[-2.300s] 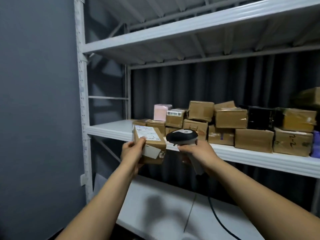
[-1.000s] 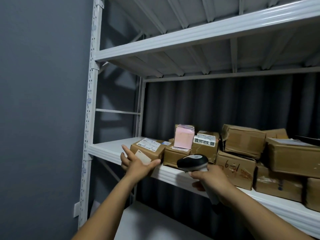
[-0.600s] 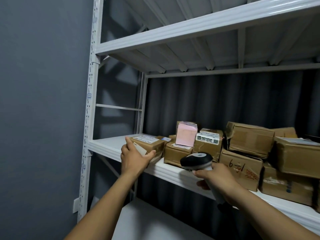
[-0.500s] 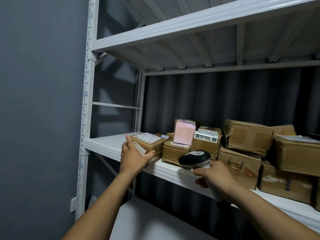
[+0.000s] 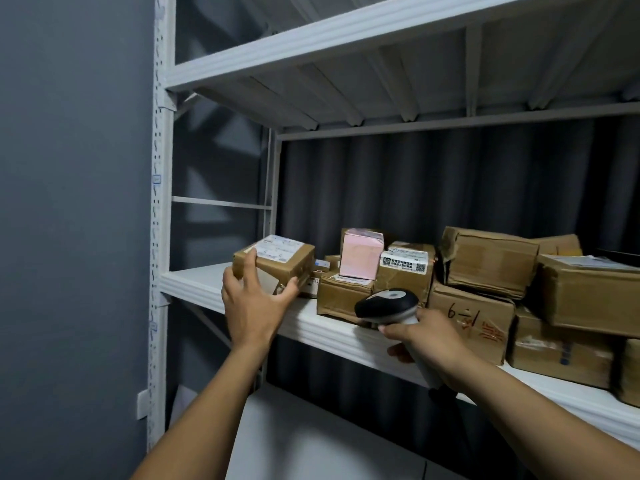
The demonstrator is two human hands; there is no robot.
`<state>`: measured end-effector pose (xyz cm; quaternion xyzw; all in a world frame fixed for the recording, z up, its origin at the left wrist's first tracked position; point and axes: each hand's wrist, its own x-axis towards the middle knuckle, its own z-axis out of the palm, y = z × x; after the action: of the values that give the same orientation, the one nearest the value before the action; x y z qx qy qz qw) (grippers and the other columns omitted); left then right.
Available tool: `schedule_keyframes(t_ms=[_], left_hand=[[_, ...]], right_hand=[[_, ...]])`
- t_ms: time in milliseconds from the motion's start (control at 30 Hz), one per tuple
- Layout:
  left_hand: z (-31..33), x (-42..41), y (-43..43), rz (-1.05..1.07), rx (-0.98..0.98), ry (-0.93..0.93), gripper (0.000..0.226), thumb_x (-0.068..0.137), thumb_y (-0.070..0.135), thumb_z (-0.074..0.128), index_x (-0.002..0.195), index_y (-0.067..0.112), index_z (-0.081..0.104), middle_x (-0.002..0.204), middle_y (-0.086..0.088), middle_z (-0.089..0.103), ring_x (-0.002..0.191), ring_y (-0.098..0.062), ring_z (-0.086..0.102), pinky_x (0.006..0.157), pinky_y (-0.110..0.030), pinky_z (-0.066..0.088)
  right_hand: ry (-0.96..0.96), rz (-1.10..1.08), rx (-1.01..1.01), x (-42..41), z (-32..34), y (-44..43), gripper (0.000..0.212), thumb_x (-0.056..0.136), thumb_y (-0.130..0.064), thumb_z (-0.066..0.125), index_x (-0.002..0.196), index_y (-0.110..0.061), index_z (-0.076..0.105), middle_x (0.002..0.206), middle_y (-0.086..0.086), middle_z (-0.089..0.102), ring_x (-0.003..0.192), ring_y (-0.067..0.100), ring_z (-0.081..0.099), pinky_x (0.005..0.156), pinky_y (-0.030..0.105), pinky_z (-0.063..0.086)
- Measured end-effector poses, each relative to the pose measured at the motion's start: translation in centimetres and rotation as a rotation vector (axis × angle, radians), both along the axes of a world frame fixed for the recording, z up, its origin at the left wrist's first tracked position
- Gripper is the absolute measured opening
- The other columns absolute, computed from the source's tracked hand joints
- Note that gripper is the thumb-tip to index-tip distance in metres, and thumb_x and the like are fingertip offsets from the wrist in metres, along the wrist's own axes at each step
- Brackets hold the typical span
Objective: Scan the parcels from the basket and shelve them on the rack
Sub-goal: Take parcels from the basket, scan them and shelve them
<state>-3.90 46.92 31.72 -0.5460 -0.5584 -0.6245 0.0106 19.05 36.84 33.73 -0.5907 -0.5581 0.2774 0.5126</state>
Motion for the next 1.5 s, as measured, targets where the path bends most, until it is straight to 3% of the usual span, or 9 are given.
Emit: schedule_keyframes(t_ms=[300,533,667,833,933,1067,1200,1333,1500], left_hand=[[2.7,3.2,4.2,-0.209,-0.075,-0.056,0.085,0.074,0.058,0.071,0.143,0.03,0.03,0.142,-0.017,0.034,0.129,-0.035,0.039,0.106,-0.045,0.039],[4.1,5.1,8.2,-0.259,-0.138,-0.01,0.097,0.078,0.053,0.07,0.149,0.019,0.014,0.149,-0.021,0.026,0.135,-0.04,0.033,0.108,-0.049,0.037],[4.1,5.7,9.7,-0.28,-0.22,0.084,0.102,0.083,0.053,0.066,0.152,0.023,-0.003,0.159,-0.022,0.001,0.145,-0.04,0.014,0.115,-0.05,0.025],[4.1,4.8,9.8,-0.241,-0.277,0.29,0.097,0.088,0.054,0.058,0.152,0.023,-0.007,0.16,-0.018,-0.001,0.145,-0.038,0.014,0.114,-0.053,0.026],[4.5,3.8,9.3,-0.219,-0.318,0.372,0.097,0.087,0.055,0.058,0.152,0.022,-0.006,0.16,-0.016,0.005,0.143,-0.037,0.02,0.112,-0.052,0.031],[5.3,2.8,7.1,-0.199,-0.327,0.453,0.091,0.089,0.05,0.058,0.154,0.018,0.003,0.161,-0.012,0.005,0.147,-0.032,0.012,0.115,-0.047,0.027],[6.4,2.2,3.3,-0.219,-0.275,0.549,0.081,0.09,0.043,0.061,0.153,0.018,0.018,0.159,-0.002,0.016,0.142,-0.026,0.026,0.113,-0.043,0.033],[7.1,2.6,-1.4,-0.189,-0.304,0.656,0.069,0.093,0.042,0.058,0.151,0.02,0.027,0.16,-0.005,0.016,0.145,-0.027,0.02,0.114,-0.044,0.031],[5.8,4.4,-8.8,-0.168,-0.309,0.735,0.069,0.093,0.044,0.056,0.151,0.022,0.026,0.159,-0.012,0.017,0.144,-0.032,0.019,0.112,-0.044,0.031]], right_hand=[[-0.033,0.006,0.019,0.7,1.5,0.0,0.01,0.081,-0.008,0.075,0.089,-0.009,0.069,0.08,0.012,0.072,0.06,0.021,0.067,0.063,0.035,0.055],[-0.076,-0.041,0.049,1.3,3.7,0.2,0.008,0.078,-0.007,0.076,0.083,-0.005,0.07,0.065,0.009,0.065,0.055,0.022,0.06,0.047,0.024,0.046],[-0.077,-0.059,0.041,1.2,4.1,0.2,0.014,0.076,-0.009,0.077,0.088,-0.002,0.072,0.068,0.012,0.066,0.055,0.024,0.061,0.045,0.023,0.045],[-0.075,-0.086,0.034,1.3,4.3,0.3,0.011,0.077,-0.006,0.076,0.085,0.0,0.071,0.06,0.01,0.064,0.045,0.018,0.056,0.043,0.022,0.044],[-0.087,-0.1,0.027,1.3,4.4,-0.3,0.013,0.076,-0.008,0.077,0.086,-0.001,0.071,0.064,0.013,0.066,0.051,0.022,0.058,0.048,0.027,0.047],[-0.113,-0.152,0.036,1.8,5.0,-1.9,0.017,0.073,-0.012,0.08,0.085,-0.003,0.071,0.074,0.016,0.069,0.059,0.025,0.062,0.053,0.033,0.052],[-0.14,-0.162,0.052,2.1,6.0,-5.0,0.014,0.075,-0.012,0.079,0.085,-0.005,0.071,0.073,0.012,0.069,0.058,0.022,0.062,0.046,0.027,0.049],[-0.164,-0.167,0.075,2.3,6.6,-8.8,0.018,0.075,-0.014,0.079,0.089,-0.005,0.072,0.081,0.017,0.073,0.068,0.029,0.069,0.064,0.042,0.058],[-0.199,-0.119,0.048,3.0,6.1,-14.5,0.016,0.079,-0.01,0.074,0.093,-0.004,0.069,0.073,0.011,0.069,0.054,0.022,0.065,0.047,0.027,0.053]])
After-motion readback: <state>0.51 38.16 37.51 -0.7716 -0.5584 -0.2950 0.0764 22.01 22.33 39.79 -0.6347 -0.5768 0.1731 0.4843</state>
